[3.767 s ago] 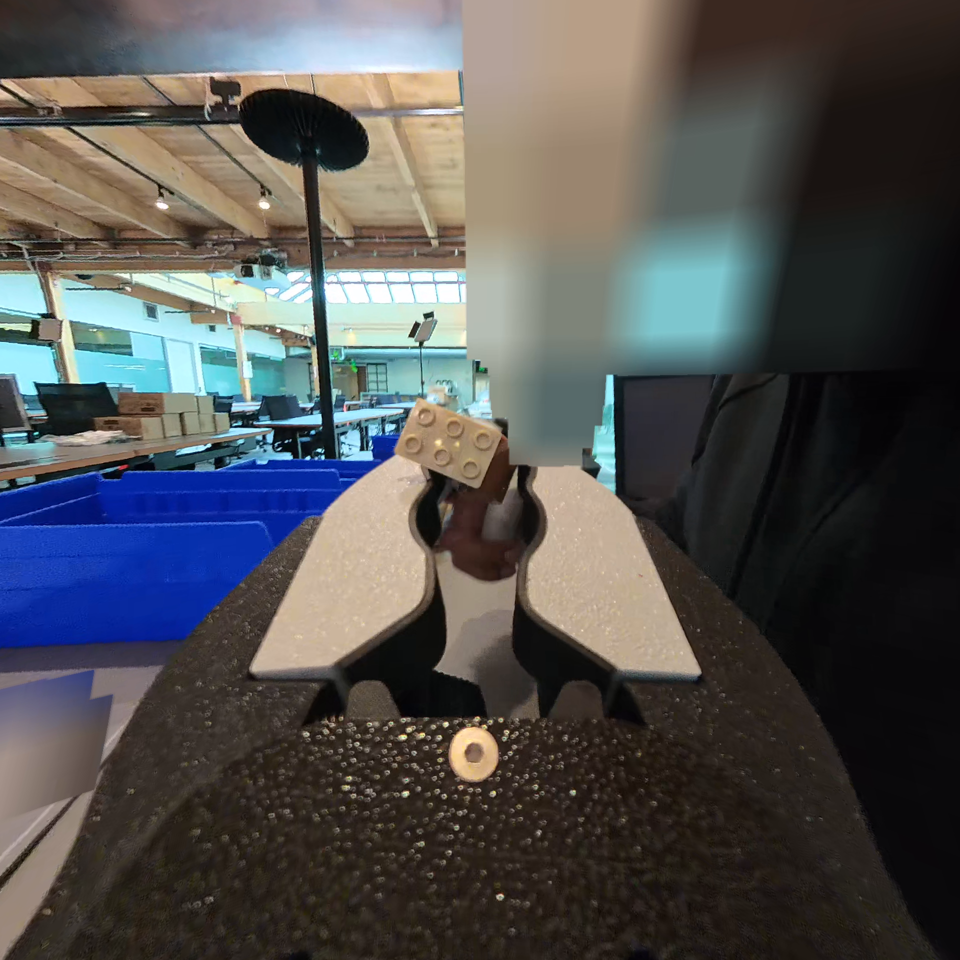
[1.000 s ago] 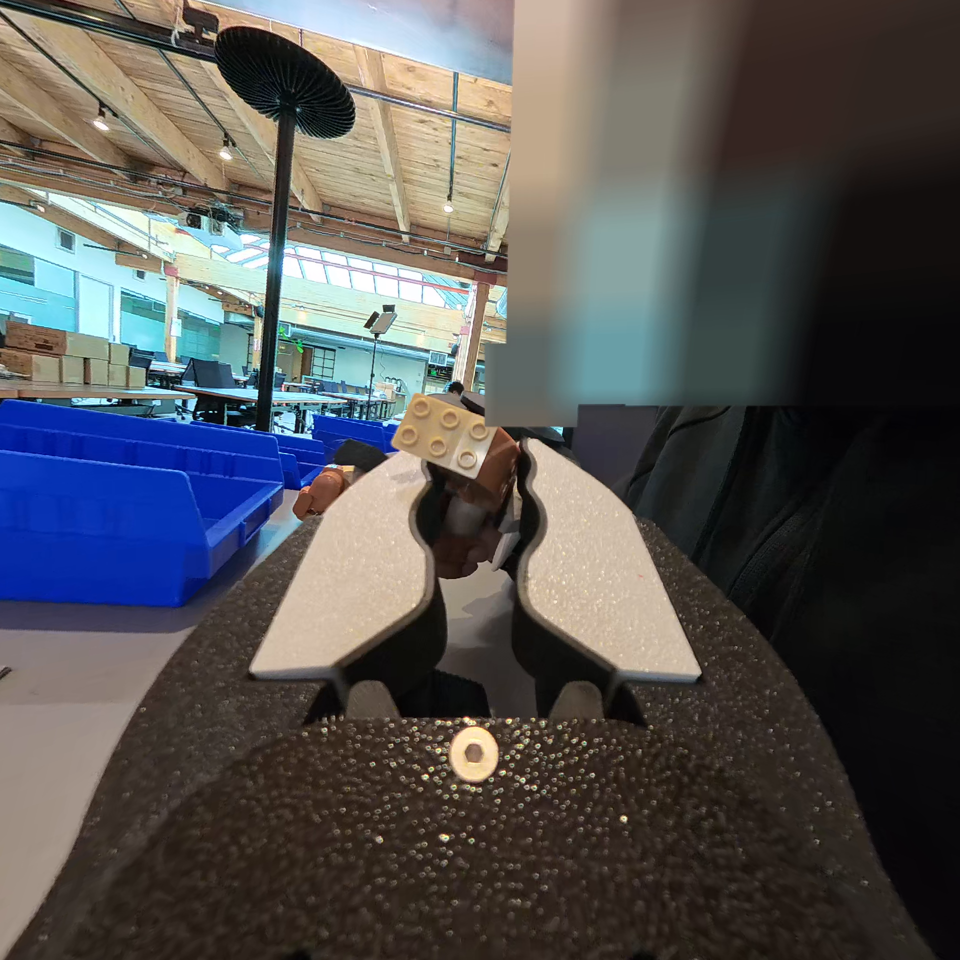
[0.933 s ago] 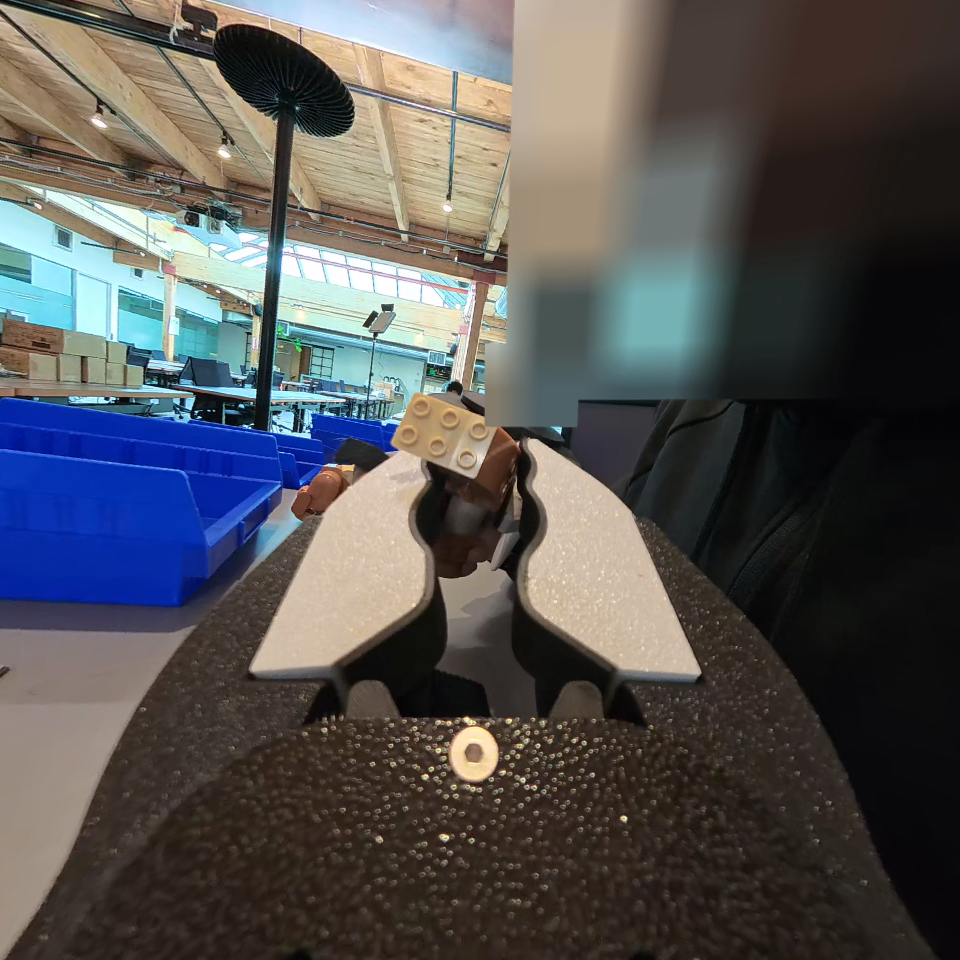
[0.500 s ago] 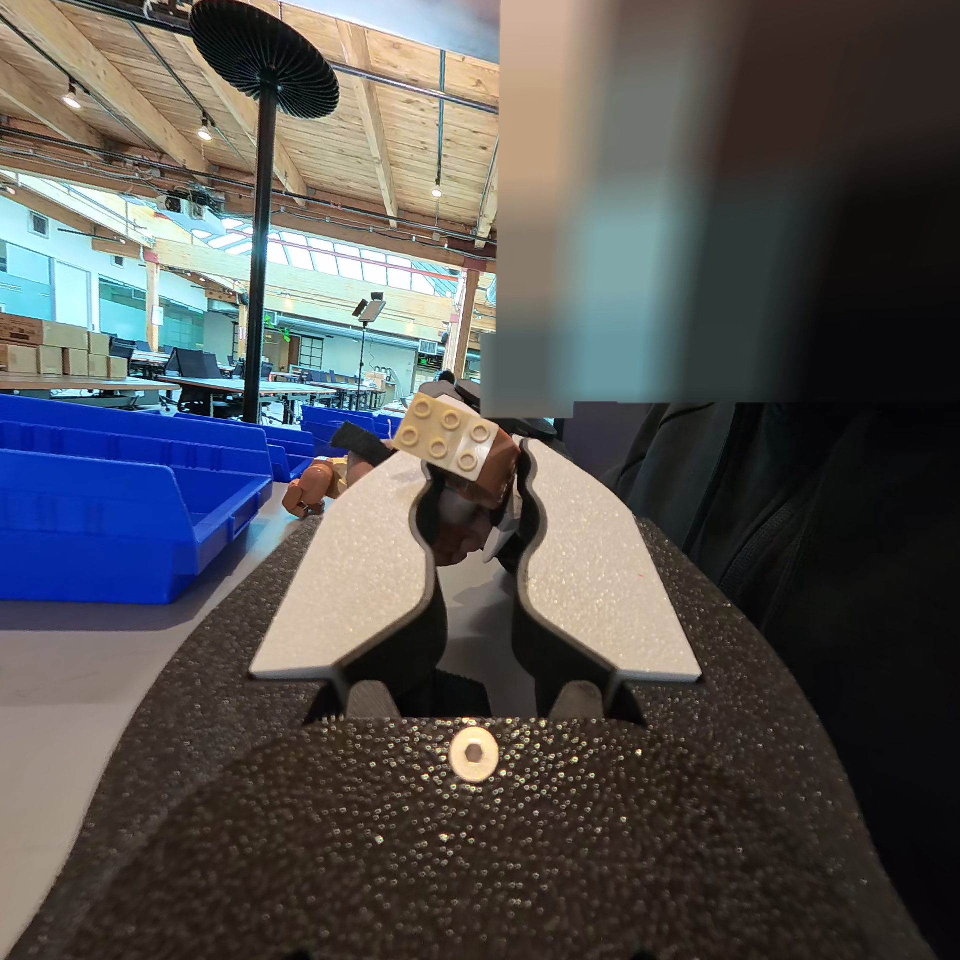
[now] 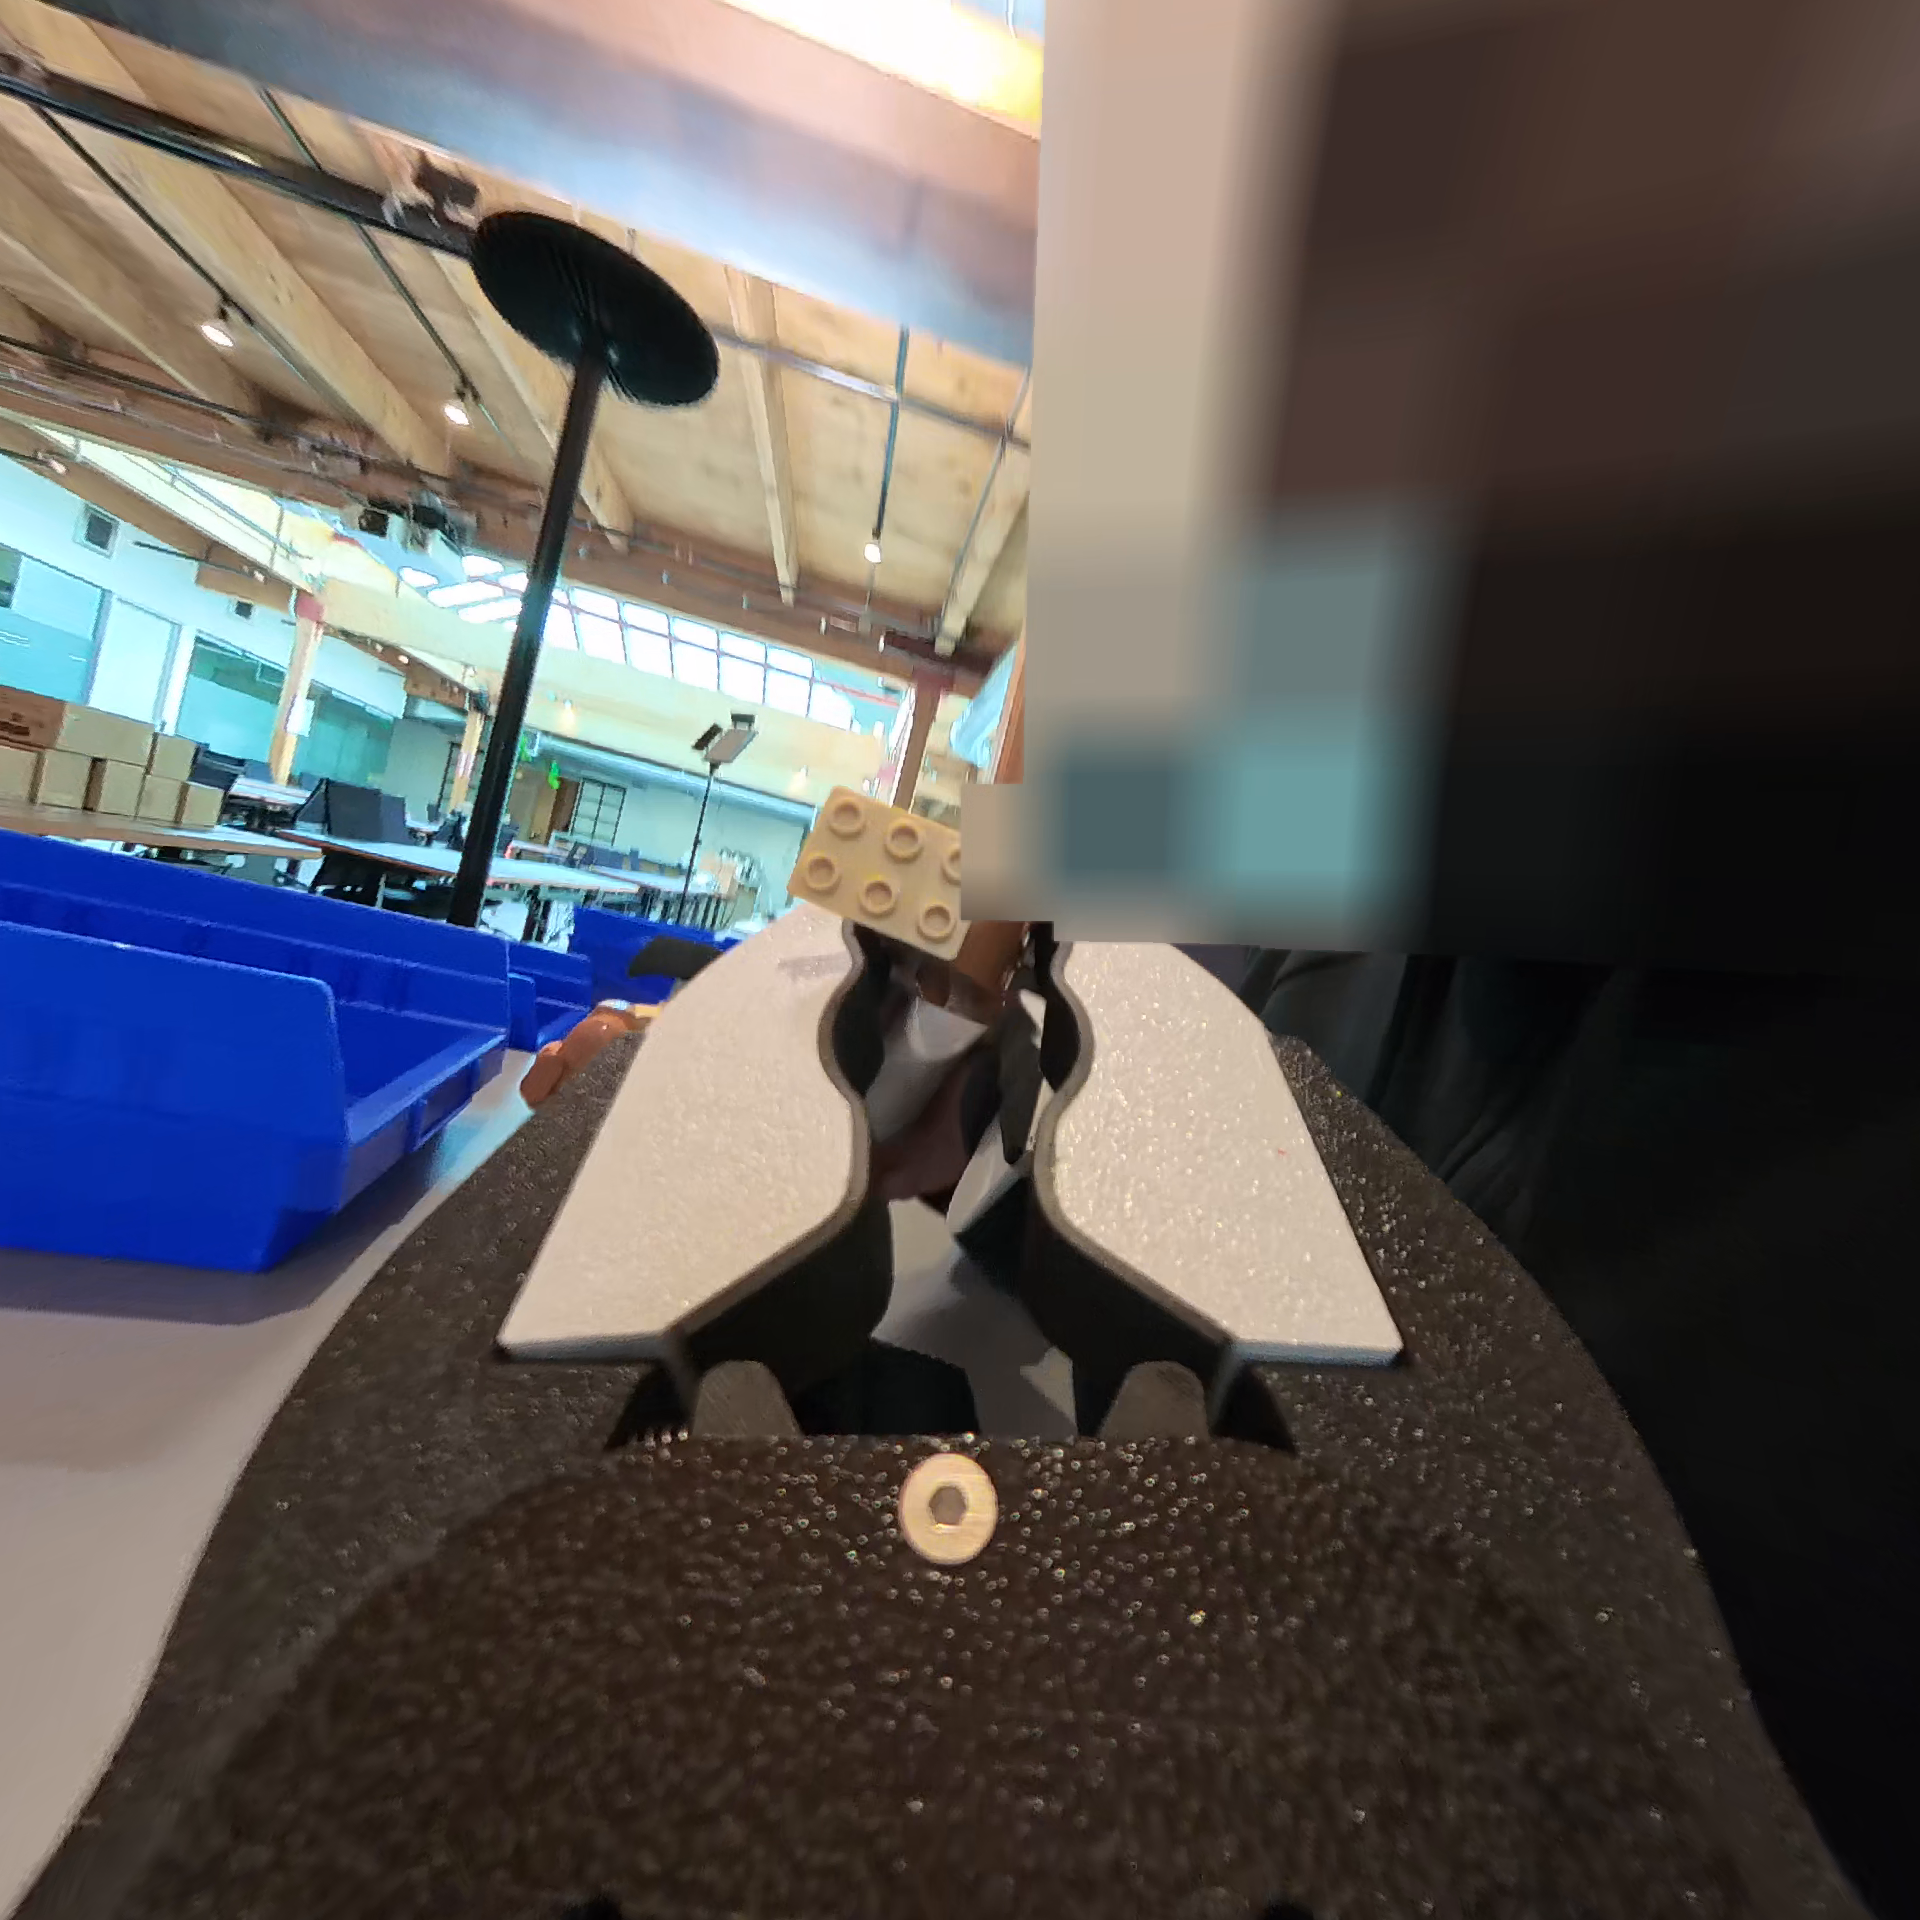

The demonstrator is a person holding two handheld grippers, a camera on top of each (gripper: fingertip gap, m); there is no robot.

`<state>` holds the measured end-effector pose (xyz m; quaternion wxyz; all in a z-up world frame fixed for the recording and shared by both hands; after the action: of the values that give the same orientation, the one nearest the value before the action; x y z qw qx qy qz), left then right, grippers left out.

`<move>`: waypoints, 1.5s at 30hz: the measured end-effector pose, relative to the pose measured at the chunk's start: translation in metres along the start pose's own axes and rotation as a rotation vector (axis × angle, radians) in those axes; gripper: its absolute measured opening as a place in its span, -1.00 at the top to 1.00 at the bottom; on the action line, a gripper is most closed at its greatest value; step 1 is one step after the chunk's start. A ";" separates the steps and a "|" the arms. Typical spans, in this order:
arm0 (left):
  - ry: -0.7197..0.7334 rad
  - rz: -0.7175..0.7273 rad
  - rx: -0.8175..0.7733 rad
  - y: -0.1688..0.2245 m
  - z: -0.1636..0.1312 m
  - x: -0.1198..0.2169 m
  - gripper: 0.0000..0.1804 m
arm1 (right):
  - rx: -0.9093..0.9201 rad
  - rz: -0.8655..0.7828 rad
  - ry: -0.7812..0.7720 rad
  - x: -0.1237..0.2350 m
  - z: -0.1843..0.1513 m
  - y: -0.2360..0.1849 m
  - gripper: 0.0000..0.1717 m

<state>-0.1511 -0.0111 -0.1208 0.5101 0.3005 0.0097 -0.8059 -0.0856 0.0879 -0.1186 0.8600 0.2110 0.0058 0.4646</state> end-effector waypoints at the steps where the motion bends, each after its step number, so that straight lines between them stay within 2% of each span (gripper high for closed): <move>1: 0.012 0.009 0.015 -0.001 0.001 0.002 0.70 | -0.015 -0.007 0.022 0.002 0.000 0.000 0.44; 7: 0.004 0.009 0.107 -0.006 0.000 0.007 0.71 | -0.129 -0.036 0.129 0.012 0.001 0.008 0.58; 11: -0.031 -0.018 0.180 -0.008 -0.004 0.007 0.71 | -0.156 -0.024 0.180 0.016 0.003 0.011 0.85; 13: -0.051 -0.027 0.204 -0.009 -0.006 0.007 0.71 | -0.154 -0.006 0.179 0.016 0.003 0.009 0.90; 16: -0.053 -0.028 0.211 -0.009 -0.006 0.006 0.71 | -0.140 -0.005 0.166 0.015 0.002 0.007 0.88; 19: -0.042 -0.020 0.202 -0.010 -0.005 0.008 0.71 | -0.127 -0.001 0.152 0.016 0.002 0.006 0.77; 45: -0.168 -0.062 0.209 -0.004 -0.010 0.007 0.71 | -0.101 0.085 0.084 0.011 0.000 -0.004 0.81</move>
<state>-0.1519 -0.0114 -0.1330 0.4500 0.2830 -0.1076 -0.8401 -0.0762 0.0942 -0.1180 0.8481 0.1477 0.0093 0.5087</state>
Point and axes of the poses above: each gripper's, where its closed fingertips meet, x back along the fingers, z out of its top, y = z × x across the jaws, the point moved 6 cm from there along x, back along the fingers, and after that the axes turned 5 degrees about z, right-handed, at the moved point
